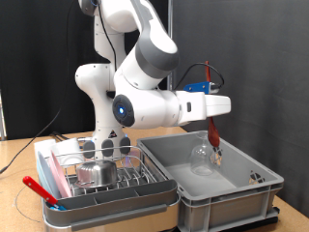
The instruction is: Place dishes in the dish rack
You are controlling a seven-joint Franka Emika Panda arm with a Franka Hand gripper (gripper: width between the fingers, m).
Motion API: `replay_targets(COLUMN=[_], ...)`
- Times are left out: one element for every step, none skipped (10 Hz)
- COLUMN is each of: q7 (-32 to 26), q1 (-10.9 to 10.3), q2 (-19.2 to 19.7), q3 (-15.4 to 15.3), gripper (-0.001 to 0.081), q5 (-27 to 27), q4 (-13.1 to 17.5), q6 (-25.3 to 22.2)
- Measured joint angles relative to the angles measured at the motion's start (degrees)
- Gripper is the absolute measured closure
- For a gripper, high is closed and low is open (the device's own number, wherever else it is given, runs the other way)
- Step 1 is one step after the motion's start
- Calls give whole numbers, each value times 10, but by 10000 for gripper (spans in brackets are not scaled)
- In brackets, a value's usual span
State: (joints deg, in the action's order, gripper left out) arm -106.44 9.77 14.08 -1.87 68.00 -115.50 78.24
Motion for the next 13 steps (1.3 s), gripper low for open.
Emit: replay_targets(q7=[1,4,7,15,27,39,50,56,59,59,59,59,59], q1=[0,2,4,6,8,10,12,17,21,27,33,40,47], q2=[-5,-9,-12,-15,-20,-24,-24,-24,-24,-24,-24,-24,-24], q3=[0,1,2,5,7,12,18,23,28,33,38,44,50], gripper=[732,732,732,732,732,732,732,732,732,732,732,732,732], q5=[12,26,38,51,62,65,65,64,63,62,57,51,44], q4=[-4,-6,-6,-7,-9,-10,-10,-10,-10,-10,-9,-7,-6], q6=[7,9,9,14,24,38,42,42,40,35,23,9,-2])
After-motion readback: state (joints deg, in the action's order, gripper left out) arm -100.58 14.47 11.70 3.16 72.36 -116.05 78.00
